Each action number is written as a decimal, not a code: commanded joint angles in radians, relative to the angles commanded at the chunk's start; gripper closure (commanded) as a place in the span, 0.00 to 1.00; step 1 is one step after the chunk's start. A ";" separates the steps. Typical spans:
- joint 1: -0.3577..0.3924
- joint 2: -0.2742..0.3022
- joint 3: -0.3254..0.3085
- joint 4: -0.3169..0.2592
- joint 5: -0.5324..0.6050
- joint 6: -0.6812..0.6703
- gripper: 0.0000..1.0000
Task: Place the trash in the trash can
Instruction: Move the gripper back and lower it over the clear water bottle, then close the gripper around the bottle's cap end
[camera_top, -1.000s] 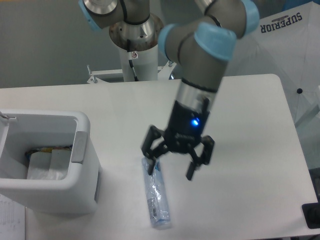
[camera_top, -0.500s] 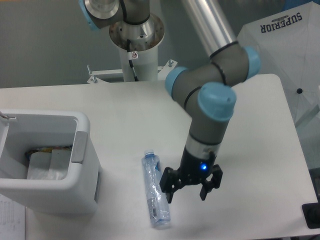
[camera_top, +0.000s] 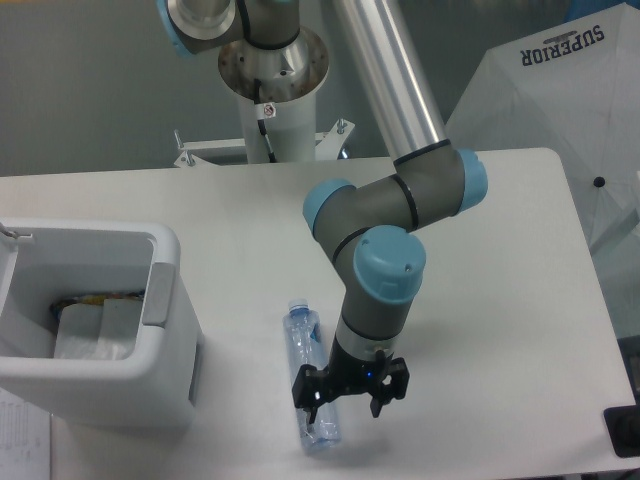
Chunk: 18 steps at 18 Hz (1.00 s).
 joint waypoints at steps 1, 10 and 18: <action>-0.011 -0.005 0.000 0.014 0.029 0.000 0.00; -0.060 -0.041 0.000 0.022 0.147 -0.029 0.00; -0.081 -0.078 0.011 0.022 0.158 -0.031 0.00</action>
